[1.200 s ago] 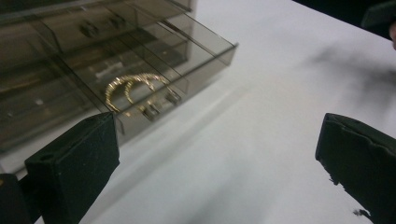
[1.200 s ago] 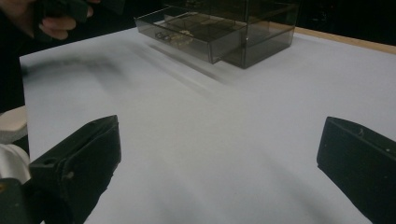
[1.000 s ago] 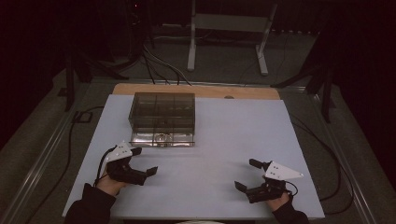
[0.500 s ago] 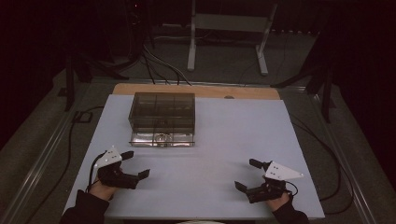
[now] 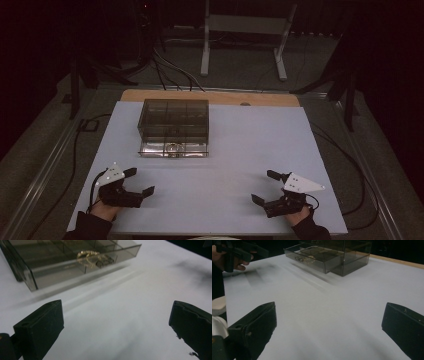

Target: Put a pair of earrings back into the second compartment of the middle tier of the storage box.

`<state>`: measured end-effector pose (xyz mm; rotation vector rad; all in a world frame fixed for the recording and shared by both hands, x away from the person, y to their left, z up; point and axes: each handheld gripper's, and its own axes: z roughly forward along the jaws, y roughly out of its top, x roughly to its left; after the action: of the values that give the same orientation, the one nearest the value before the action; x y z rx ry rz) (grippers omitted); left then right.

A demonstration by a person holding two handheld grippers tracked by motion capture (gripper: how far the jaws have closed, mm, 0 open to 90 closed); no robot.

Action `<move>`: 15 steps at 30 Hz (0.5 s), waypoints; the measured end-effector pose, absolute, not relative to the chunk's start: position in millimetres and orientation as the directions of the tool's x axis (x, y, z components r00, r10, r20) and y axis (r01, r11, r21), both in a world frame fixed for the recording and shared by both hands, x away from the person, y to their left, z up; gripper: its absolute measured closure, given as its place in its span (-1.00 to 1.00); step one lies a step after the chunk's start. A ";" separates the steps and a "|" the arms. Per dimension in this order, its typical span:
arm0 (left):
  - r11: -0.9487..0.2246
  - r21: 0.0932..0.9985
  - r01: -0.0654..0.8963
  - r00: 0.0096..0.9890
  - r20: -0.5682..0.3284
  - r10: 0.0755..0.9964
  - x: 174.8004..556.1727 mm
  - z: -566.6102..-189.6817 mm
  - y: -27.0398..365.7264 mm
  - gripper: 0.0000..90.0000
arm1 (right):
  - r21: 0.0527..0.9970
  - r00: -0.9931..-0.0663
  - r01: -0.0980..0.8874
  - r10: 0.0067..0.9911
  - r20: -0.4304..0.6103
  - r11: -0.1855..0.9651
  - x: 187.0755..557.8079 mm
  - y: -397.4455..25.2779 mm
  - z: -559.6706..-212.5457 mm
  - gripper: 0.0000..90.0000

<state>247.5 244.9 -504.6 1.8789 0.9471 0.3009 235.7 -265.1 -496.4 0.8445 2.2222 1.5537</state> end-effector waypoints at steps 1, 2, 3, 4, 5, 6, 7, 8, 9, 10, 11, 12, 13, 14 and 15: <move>-0.226 0.850 0.476 0.669 -0.182 0.721 245.7 -504.2 246.1 -0.99 | 0.926 -0.782 0.290 0.617 0.083 0.242 235.5 -265.0 -496.2 -1.00; -0.218 0.853 0.475 0.667 -0.187 0.721 243.9 -503.5 247.6 -0.99 | 0.925 -0.782 0.289 0.618 0.080 0.246 235.5 -265.1 -496.3 -1.00; -0.207 0.856 0.474 0.664 -0.193 0.723 242.6 -503.1 249.6 -0.99 | 0.925 -0.783 0.289 0.617 0.080 0.248 235.6 -265.3 -496.5 -1.00; -0.192 0.859 0.475 0.659 -0.203 0.724 241.2 -503.2 251.6 -0.99 | 0.924 -0.782 0.293 0.618 0.083 0.246 235.7 -265.4 -496.7 -1.00; -0.183 0.859 0.478 0.658 -0.212 0.723 240.3 -503.6 253.3 -0.99 | 0.924 -0.782 0.293 0.618 0.084 0.245 235.9 -265.4 -496.7 -1.00; -0.183 0.859 0.478 0.658 -0.212 0.723 240.3 -503.6 253.3 -0.99 | 0.924 -0.782 0.293 0.618 0.084 0.245 235.9 -265.4 -496.7 -1.00; -0.183 0.859 0.478 0.658 -0.212 0.723 240.3 -503.6 253.3 -0.99 | 0.925 -0.782 0.291 0.618 0.082 0.246 236.0 -265.1 -496.6 -1.00; -0.178 0.861 0.476 0.668 -0.223 0.710 239.9 -505.4 255.7 -0.99 | 0.923 -0.784 0.291 0.615 0.080 0.250 236.2 -264.2 -497.0 -1.00; -0.176 0.860 0.478 0.668 -0.227 0.709 240.5 -505.8 255.3 -0.99 | 0.923 -0.785 0.292 0.615 0.081 0.252 236.3 -263.8 -497.2 -1.00; -0.178 0.859 0.479 0.668 -0.226 0.709 241.0 -506.4 254.5 -0.99 | 0.922 -0.786 0.293 0.613 0.082 0.252 236.3 -263.6 -497.3 -1.00; -0.182 0.860 0.477 0.670 -0.222 0.708 241.3 -506.8 253.9 -0.99 | 0.922 -0.786 0.293 0.613 0.082 0.253 236.2 -263.2 -497.1 -1.00; -0.182 0.860 0.476 0.674 -0.224 0.704 241.6 -507.1 253.3 -0.99 | 0.922 -0.786 0.292 0.613 0.080 0.254 236.1 -263.0 -497.0 -1.00; -0.183 0.860 0.477 0.676 -0.225 0.702 242.0 -507.2 252.5 -0.99 | 0.922 -0.786 0.292 0.613 0.080 0.255 236.2 -263.1 -497.2 -1.00; -0.185 0.861 0.474 0.678 -0.223 0.700 242.3 -507.4 251.9 -0.99 | 0.922 -0.787 0.292 0.612 0.080 0.255 236.6 -263.2 -497.5 -1.00; -0.183 0.861 0.475 0.680 -0.227 0.697 242.5 -507.6 251.0 -0.99 | 0.922 -0.786 0.294 0.613 0.082 0.254 236.9 -263.3 -497.7 -1.00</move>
<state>242.5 251.0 -507.6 1.8328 0.9267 0.2625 236.9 -263.3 -497.7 0.8381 2.2363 1.5436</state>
